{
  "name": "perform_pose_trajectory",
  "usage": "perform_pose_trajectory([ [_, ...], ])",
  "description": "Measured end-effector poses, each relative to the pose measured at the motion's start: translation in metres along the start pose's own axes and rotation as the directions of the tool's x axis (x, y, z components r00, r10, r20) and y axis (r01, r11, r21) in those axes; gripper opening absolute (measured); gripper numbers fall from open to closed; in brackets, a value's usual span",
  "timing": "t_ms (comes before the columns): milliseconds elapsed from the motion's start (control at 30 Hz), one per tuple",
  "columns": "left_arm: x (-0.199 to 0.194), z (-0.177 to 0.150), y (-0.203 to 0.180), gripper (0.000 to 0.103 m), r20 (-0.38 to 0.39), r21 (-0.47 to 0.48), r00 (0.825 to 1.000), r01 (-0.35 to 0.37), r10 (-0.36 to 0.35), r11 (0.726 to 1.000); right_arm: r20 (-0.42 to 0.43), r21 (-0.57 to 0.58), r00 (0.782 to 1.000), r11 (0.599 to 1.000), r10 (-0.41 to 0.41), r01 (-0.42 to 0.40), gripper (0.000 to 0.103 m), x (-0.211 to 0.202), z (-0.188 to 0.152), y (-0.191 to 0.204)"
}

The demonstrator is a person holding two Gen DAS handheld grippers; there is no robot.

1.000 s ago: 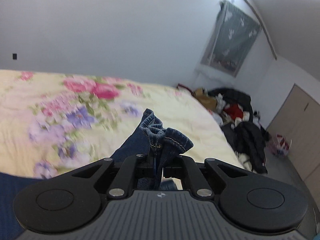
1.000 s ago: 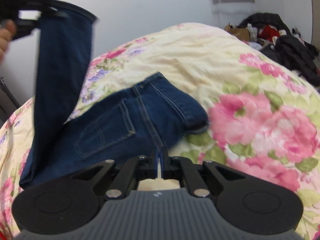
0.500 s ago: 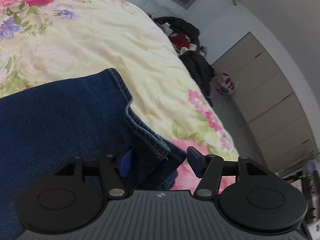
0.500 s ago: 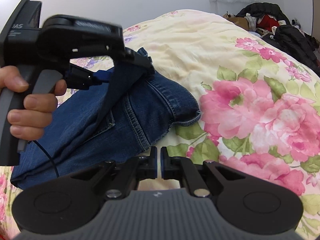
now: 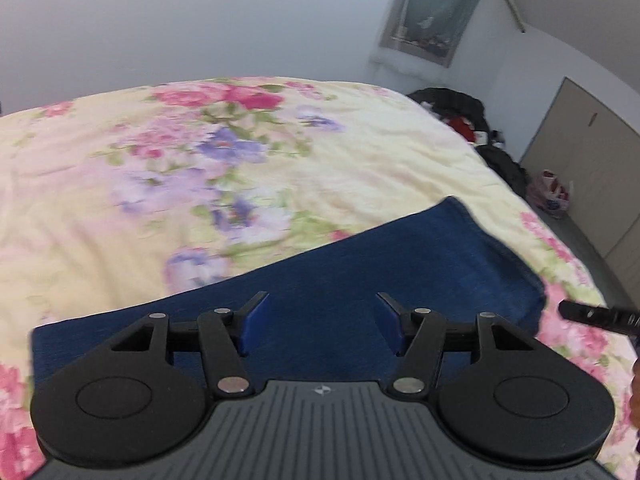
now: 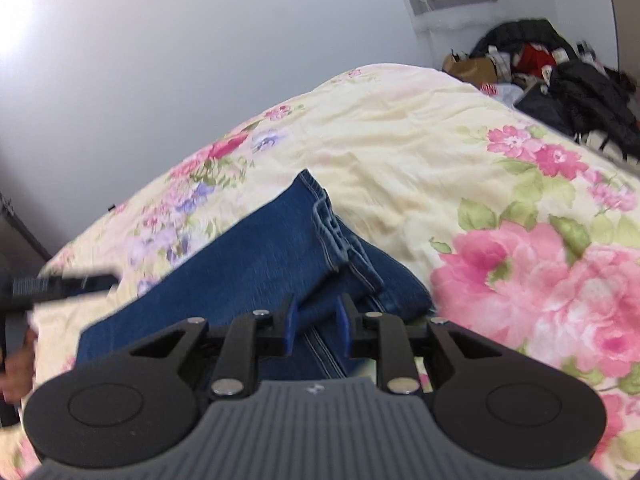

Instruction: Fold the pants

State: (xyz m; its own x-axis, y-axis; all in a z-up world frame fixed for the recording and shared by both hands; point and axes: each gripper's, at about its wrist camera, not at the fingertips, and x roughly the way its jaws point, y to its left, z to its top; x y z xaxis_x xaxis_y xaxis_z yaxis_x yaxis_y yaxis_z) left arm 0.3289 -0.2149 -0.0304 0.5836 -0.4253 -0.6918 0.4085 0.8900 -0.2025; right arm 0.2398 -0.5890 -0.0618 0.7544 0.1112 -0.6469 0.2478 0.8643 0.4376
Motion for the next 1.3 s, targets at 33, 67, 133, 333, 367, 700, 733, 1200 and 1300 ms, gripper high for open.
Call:
perform_pose_trajectory([
  [33, -0.005, -0.003, 0.018, 0.069, -0.004, -0.017, 0.999, -0.043, 0.043, 0.999, -0.004, 0.034, 1.000, 0.999, -0.003, 0.004, 0.025, 0.009, 0.004, -0.002],
  [67, -0.012, -0.007, 0.033, 0.069, -0.009, -0.035, 0.997, -0.078, 0.078, 0.996, -0.011, 0.063, 1.000, 0.998, -0.010, 0.011, 0.025, 0.019, 0.008, -0.004],
  [133, -0.026, -0.017, 0.063, 0.069, -0.013, -0.071, 0.992, -0.129, 0.128, 0.989, -0.040, 0.132, 0.999, 0.991, -0.017, 0.022, 0.025, 0.038, 0.014, -0.012],
  [333, -0.048, -0.044, 0.123, 0.061, -0.030, -0.131, 0.979, -0.205, 0.202, 0.970, -0.009, 0.139, 0.999, 0.989, 0.047, -0.046, 0.001, 0.027, 0.034, 0.006],
  [367, -0.049, -0.049, 0.128, 0.061, -0.030, -0.130, 0.977, -0.212, 0.210, 0.969, 0.015, 0.111, 0.998, 0.992, 0.061, -0.062, 0.001, 0.018, 0.037, 0.014],
  [700, -0.035, -0.079, 0.150, 0.061, -0.081, -0.171, 0.978, -0.203, 0.192, 0.964, -0.053, 0.153, 0.994, 0.983, -0.092, 0.099, 0.003, 0.043, 0.005, -0.021],
  [733, -0.037, -0.079, 0.150, 0.061, -0.072, -0.169, 0.980, -0.196, 0.186, 0.966, -0.040, 0.170, 0.996, 0.981, -0.086, 0.091, 0.010, 0.037, 0.004, -0.021],
  [1200, -0.052, -0.069, 0.169, 0.044, 0.000, -0.257, 0.977, -0.207, 0.215, 0.944, -0.055, 0.406, 0.996, 0.910, -0.066, 0.083, 0.022, 0.048, 0.005, -0.047],
  [1300, -0.049, -0.066, 0.178, 0.032, -0.014, -0.291, 0.979, -0.200, 0.205, 0.936, -0.052, 0.337, 0.997, 0.938, -0.065, 0.079, 0.013, 0.044, 0.017, -0.031],
])
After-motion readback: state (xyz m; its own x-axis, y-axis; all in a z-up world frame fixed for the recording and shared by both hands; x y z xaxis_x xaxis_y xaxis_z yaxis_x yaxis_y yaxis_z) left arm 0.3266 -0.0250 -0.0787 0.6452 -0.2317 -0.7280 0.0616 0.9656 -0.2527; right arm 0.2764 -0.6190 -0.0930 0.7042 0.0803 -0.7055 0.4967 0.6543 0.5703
